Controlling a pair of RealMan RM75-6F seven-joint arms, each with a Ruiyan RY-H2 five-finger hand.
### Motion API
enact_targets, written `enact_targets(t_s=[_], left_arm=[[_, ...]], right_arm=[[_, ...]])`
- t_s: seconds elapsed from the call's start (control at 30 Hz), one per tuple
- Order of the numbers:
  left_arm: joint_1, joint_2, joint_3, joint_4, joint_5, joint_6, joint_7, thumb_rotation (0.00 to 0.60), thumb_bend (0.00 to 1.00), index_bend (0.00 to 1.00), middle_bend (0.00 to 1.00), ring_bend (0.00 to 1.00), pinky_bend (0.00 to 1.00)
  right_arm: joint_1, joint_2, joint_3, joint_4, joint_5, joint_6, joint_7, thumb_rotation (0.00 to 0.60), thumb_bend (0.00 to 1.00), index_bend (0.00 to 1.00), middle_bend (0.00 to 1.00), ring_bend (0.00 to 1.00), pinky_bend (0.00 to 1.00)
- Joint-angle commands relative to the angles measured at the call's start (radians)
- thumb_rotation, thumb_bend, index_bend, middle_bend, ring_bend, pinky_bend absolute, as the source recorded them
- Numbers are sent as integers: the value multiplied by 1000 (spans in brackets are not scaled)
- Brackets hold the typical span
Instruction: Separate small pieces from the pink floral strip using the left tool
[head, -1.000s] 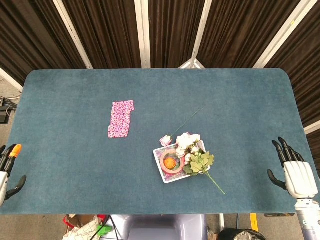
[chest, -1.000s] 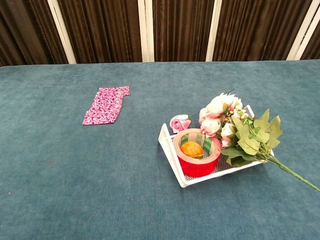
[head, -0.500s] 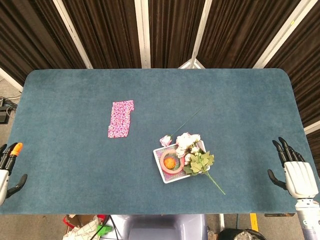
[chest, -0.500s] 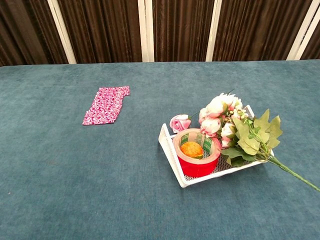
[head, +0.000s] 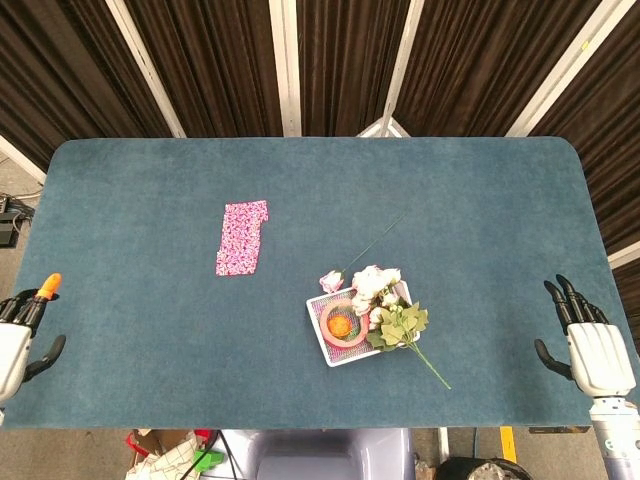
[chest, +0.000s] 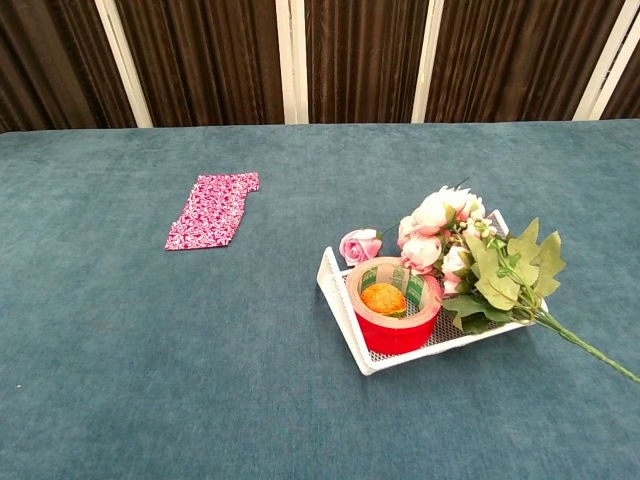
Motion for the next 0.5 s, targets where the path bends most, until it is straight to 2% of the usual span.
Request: enact_targets(t_s=[0.03,0.13,0.2,0.27,0.33,0.5], left_arm=[[-52,28,-24,-19,-14,-66,-23,600,531,0,444,343,382],[-108,55,-40,-46,-44,-161,-34,600,607,0,583,475,487],[-149,72,-48,-67,-71,-238,-48,600,720,0,697,590,615],[-189,89,-59,-90,-101,-310,-51,600,792,0,759,653,677],[-234,100,-73,-119,-141,-389,-28,600,847,0,792,693,701],[-326,102,-96,-162,-243,-549,39,600,892,0,799,714,704]], right_arm=[[1,0,0,0,0,-1,0,600,367,0,49,150,264],[1,-1,0,1,1,-2,-1,600,367,0,49,150,264],[1,-1,1,1,3,-3,-2,600,367,0,49,150,264],[2,-2,1,1,4,-5,-3,600,367,0,50,150,264],[3,-3,1,1,5,-7,-6,600,366,0,50,150,264],[5,-5,1,2,10,-13,-12,600,367,0,49,150,264]])
